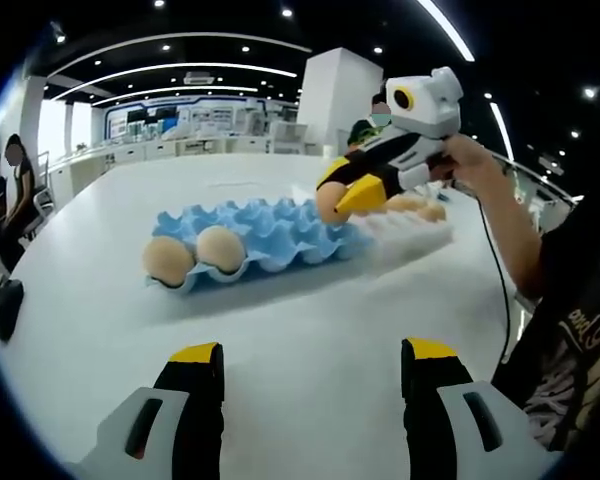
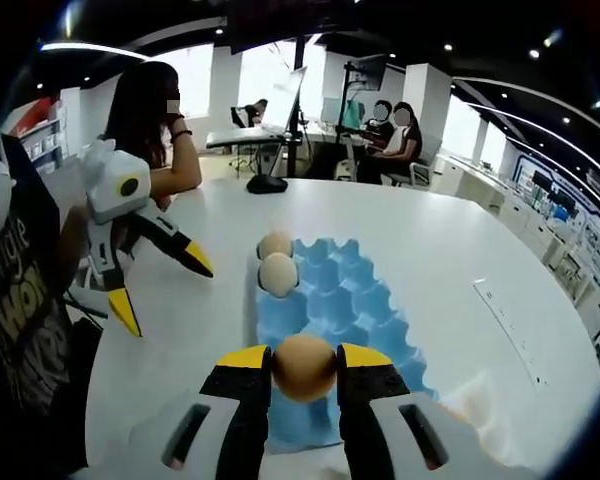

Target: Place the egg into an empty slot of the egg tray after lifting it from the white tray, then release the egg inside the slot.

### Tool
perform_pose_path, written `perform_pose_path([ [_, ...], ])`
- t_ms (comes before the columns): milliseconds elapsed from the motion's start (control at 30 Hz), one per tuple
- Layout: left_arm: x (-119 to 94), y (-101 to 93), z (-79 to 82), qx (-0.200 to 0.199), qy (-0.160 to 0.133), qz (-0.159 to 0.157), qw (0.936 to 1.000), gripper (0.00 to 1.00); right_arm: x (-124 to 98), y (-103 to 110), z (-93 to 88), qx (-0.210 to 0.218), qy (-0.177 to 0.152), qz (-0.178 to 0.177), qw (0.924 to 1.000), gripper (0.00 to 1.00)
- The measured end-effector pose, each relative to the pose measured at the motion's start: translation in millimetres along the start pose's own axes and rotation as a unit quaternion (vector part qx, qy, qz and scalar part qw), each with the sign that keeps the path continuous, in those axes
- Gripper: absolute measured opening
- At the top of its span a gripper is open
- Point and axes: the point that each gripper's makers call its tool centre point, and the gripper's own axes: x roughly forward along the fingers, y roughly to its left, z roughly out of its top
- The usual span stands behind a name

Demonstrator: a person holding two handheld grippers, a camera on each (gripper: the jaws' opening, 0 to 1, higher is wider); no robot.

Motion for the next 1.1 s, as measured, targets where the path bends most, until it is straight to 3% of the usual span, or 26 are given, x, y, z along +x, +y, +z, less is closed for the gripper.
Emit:
perform_pose_path([
  [1100, -2, 7.8, -6.4, -0.012, -0.001, 0.006, 0.9999, 0.73, 35, 18, 24.3, -0.029, -0.004, 0.044, 0.9986, 0.27],
])
